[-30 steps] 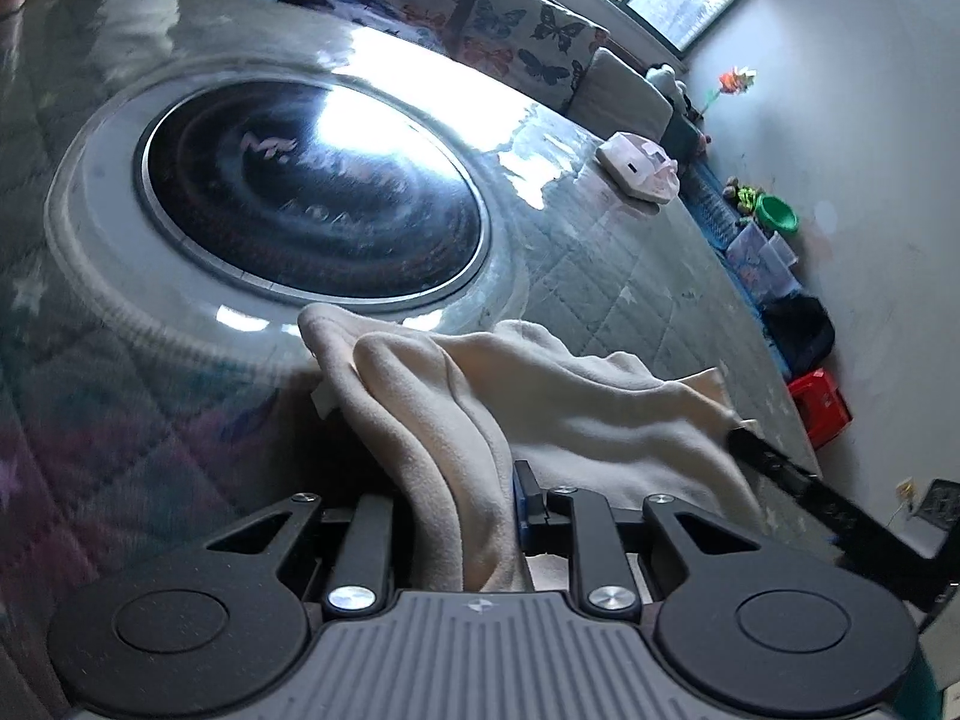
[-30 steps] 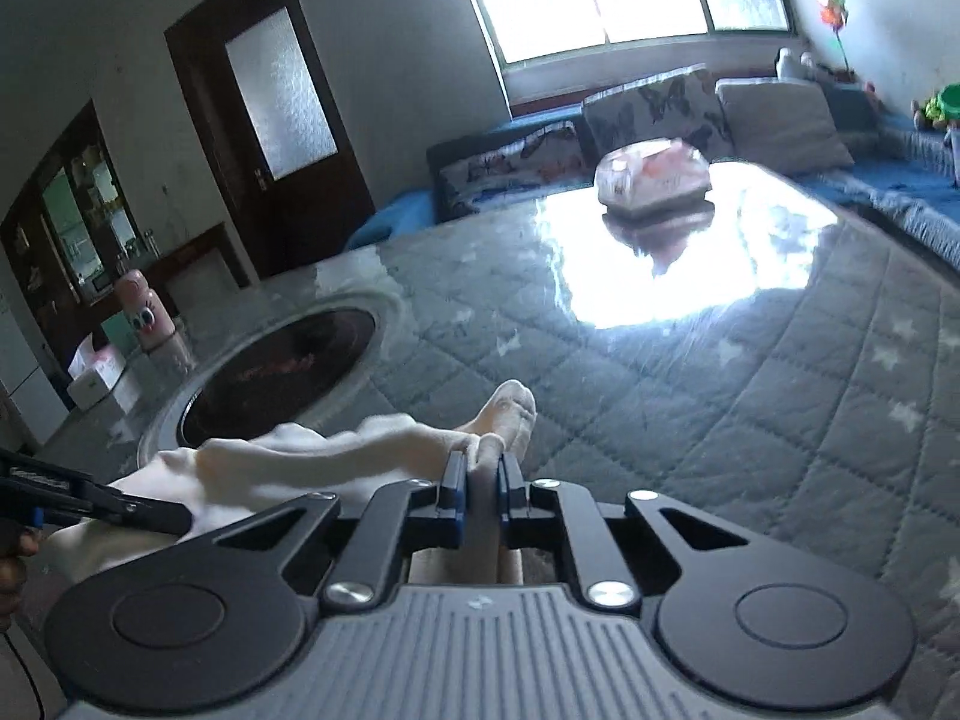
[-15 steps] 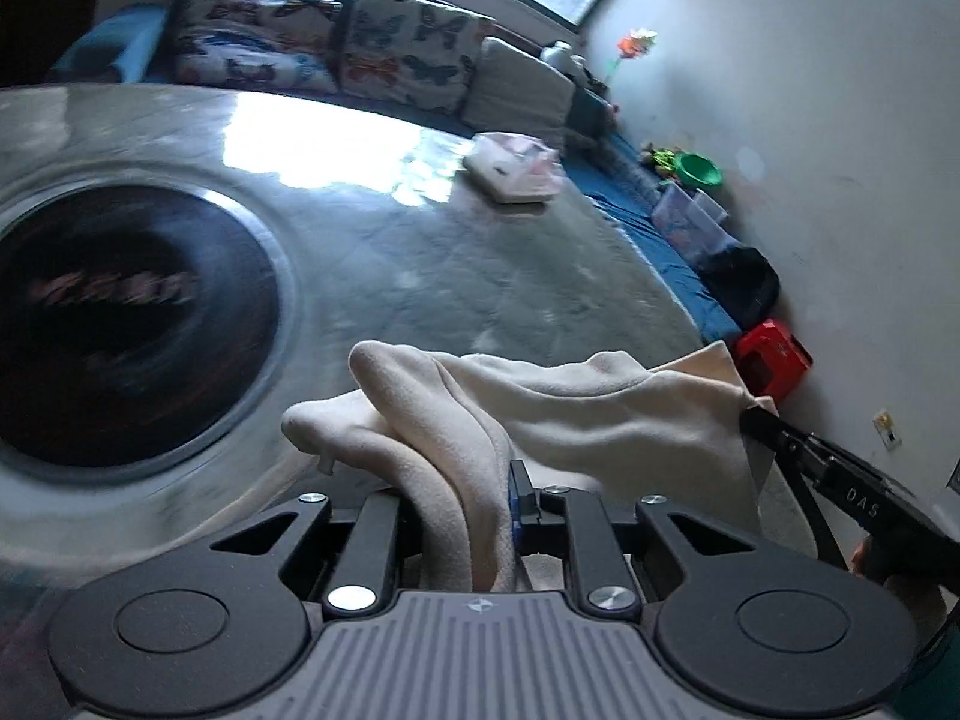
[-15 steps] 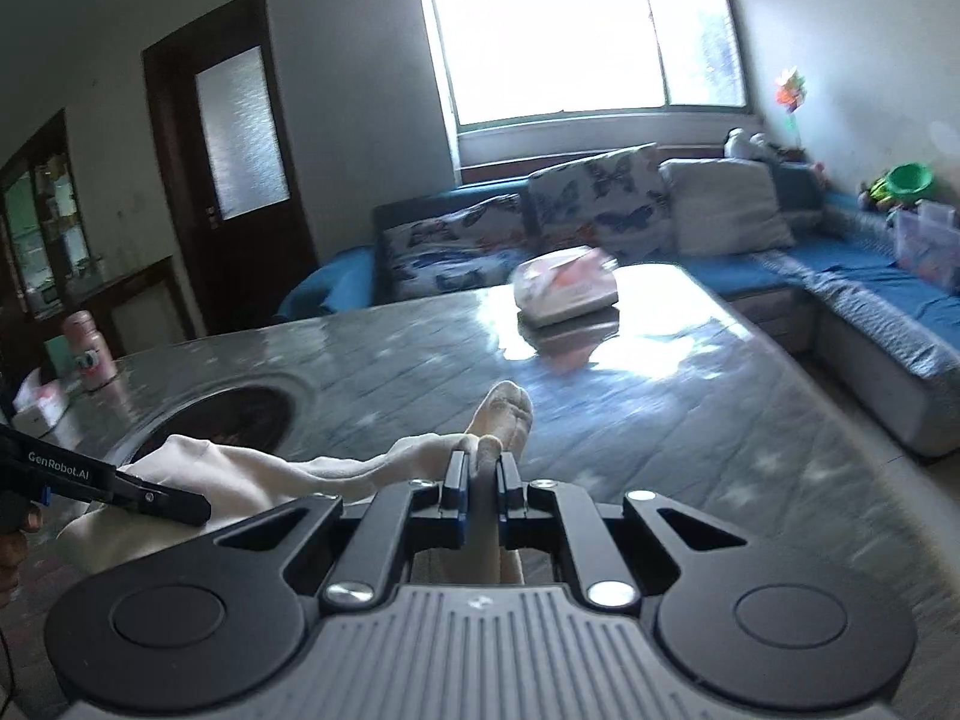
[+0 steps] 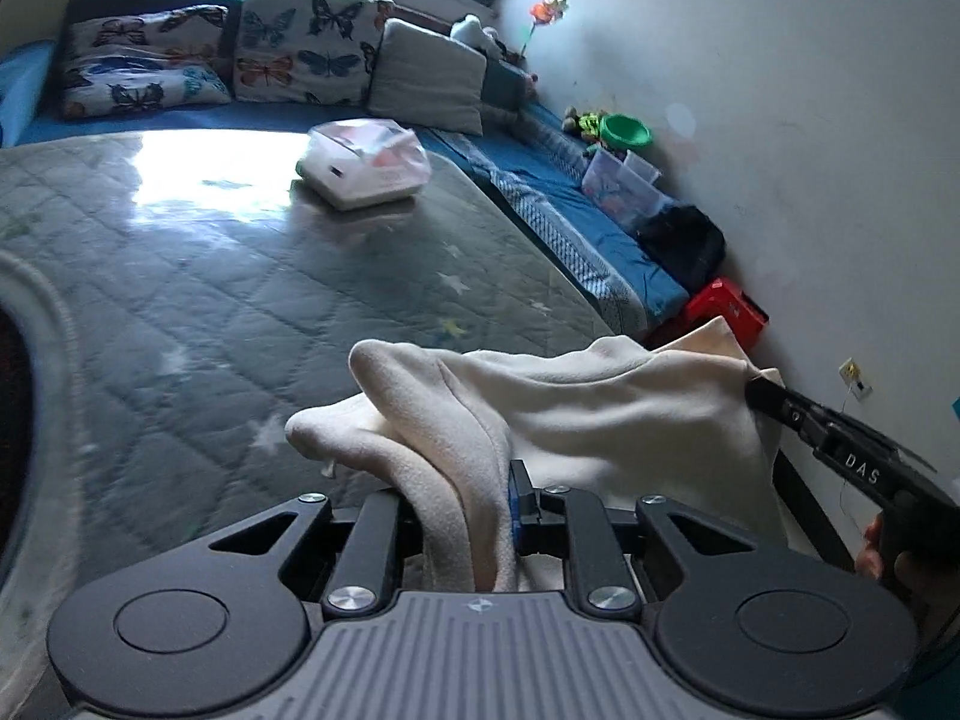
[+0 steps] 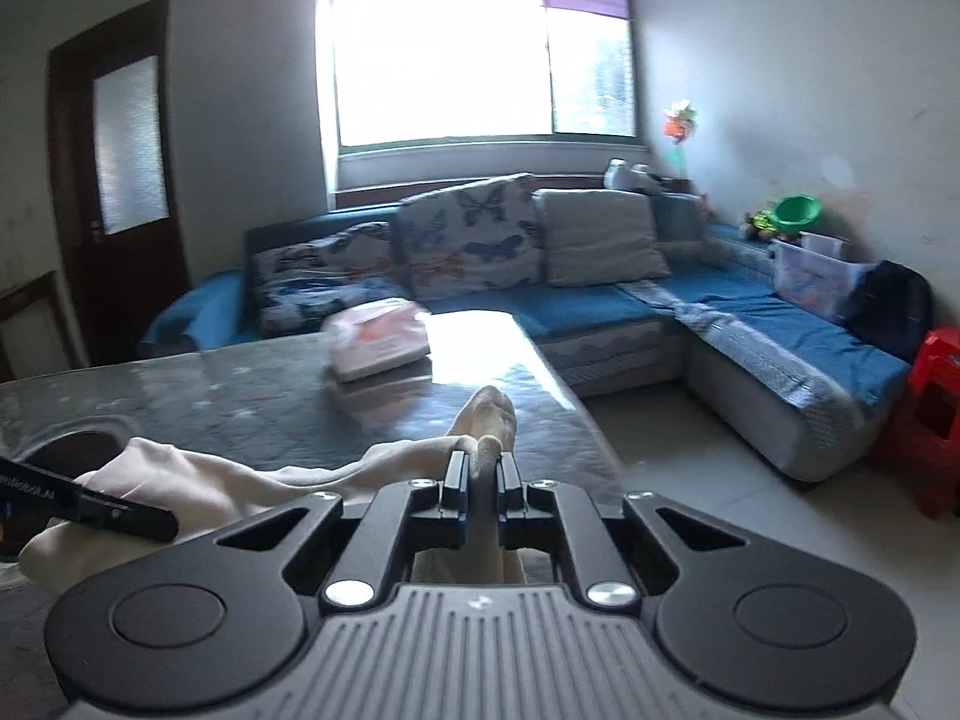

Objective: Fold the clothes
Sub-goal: 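Lay the folded edge down with the left gripper and open both grippers, then pull both grippers back from the folded cream sweatshirt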

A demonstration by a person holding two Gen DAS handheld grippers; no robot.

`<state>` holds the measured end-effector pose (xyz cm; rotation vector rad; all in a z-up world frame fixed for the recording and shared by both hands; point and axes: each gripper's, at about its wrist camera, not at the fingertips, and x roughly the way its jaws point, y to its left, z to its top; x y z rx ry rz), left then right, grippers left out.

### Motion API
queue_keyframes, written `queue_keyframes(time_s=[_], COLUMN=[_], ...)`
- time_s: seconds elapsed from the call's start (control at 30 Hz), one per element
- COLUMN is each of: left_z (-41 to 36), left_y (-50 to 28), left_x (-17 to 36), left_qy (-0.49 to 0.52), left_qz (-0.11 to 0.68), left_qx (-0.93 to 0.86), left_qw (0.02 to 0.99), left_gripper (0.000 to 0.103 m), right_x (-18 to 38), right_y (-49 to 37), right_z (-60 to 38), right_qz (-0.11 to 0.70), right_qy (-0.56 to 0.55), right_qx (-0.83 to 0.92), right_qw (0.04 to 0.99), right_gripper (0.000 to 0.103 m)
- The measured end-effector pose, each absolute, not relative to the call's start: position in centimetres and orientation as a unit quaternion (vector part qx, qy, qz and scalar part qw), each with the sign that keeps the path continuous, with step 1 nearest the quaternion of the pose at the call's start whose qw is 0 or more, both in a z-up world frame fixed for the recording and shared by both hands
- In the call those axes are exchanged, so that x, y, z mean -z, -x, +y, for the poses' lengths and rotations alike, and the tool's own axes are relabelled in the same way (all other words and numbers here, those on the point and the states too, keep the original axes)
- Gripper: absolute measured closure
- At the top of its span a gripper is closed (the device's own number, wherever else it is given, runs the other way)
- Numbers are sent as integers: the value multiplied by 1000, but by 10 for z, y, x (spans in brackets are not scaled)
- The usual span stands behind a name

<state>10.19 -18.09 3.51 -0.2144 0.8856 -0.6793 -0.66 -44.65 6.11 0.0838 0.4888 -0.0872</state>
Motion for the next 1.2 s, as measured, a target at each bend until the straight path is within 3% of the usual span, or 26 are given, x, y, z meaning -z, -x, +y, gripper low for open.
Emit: queue_keyframes(time_s=[0.23, 0.43, 0.5, 0.57, 0.6, 0.7, 0.83, 0.9, 0.97, 1.07, 1.2], left_z=[-210, -209, -208, -209, -210, -213, -214, -212, -209, -204, -199], left_y=[-105, -100, -99, -98, -96, -91, -84, -80, -76, -67, -58], left_x=[-11, 3, 2, 1, 1, 0, -1, 0, 0, -3, -6], left_qy=[81, 72, 73, 69, 64, 50, 33, 24, 16, 8, -8], left_qz=[462, 477, 476, 473, 470, 461, 449, 442, 434, 411, 390], left_qx=[325, 318, 320, 324, 325, 327, 320, 318, 317, 311, 308], left_qw=[821, 816, 816, 817, 818, 823, 833, 838, 843, 857, 868], left_gripper=[86, 78, 72, 55, 53, 46, 19, 16, 7, 0, 0], right_x=[-34, -9, -3, 1, 3, 4, 5, 5, 5, 4, 5], right_y=[-3, -7, -7, -6, -5, -1, 7, 12, 18, 27, 36], right_z=[-473, -480, -481, -481, -480, -478, -477, -477, -475, -472, -462], right_qz=[273, 304, 312, 319, 320, 317, 314, 311, 305, 298, 290], right_qy=[-41, -49, -50, -49, -46, -43, -43, -44, -44, -42, -29], right_qx=[80, 96, 99, 102, 104, 109, 115, 120, 122, 123, 124], right_qw=[958, 947, 943, 941, 941, 941, 941, 942, 943, 946, 949], right_gripper=[95, 95, 94, 91, 89, 81, 62, 57, 38, 23, 12])
